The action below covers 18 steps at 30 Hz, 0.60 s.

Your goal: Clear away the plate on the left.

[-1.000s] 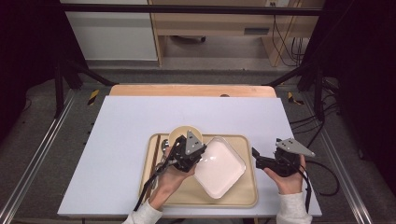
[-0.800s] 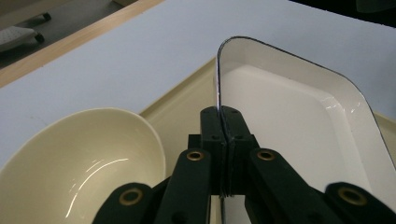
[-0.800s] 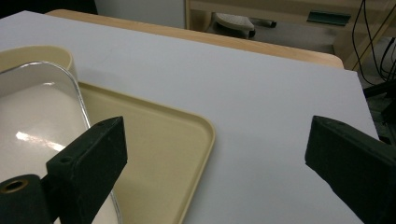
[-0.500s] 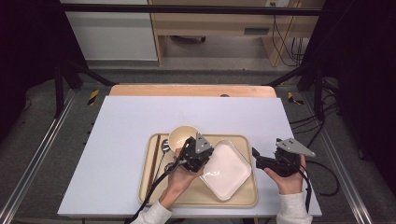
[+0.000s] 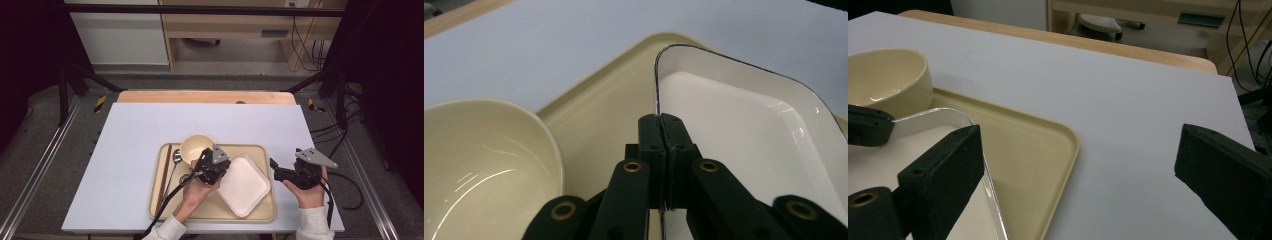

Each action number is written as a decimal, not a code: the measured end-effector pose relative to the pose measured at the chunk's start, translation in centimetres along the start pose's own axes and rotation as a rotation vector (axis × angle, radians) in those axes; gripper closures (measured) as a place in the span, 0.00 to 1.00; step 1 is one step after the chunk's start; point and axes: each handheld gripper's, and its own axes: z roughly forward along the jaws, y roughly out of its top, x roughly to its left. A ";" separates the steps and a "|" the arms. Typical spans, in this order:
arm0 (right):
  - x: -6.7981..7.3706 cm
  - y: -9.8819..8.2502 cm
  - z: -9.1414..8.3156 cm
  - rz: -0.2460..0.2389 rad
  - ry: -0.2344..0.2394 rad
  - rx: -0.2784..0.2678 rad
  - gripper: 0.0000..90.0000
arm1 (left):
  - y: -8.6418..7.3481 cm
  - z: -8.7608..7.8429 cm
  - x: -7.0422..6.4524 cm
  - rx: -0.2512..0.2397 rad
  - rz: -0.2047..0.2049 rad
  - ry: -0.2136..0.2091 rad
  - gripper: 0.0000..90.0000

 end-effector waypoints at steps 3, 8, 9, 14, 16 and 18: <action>0.0 0.0 0.0 -0.003 -0.001 -0.002 0.07 | -0.3 0.4 0.0 0.009 -0.003 0.010 0.98; 0.0 0.0 0.0 -0.004 -0.001 -0.002 0.07 | -0.7 1.0 -0.1 0.036 0.008 0.027 0.96; 0.0 0.0 0.0 -0.002 0.001 0.000 0.07 | -0.8 1.1 -0.1 0.040 0.010 0.031 0.96; 0.0 0.0 0.1 -0.006 -0.002 0.002 0.07 | -1.2 1.9 -0.1 0.073 0.010 0.033 0.94; 0.0 0.0 0.1 -0.006 -0.002 0.003 0.07 | -1.3 2.1 -0.1 0.079 0.013 0.036 0.94; 0.0 0.0 0.1 -0.005 -0.002 0.002 0.07 | -1.4 2.3 -0.1 0.088 0.017 0.039 0.93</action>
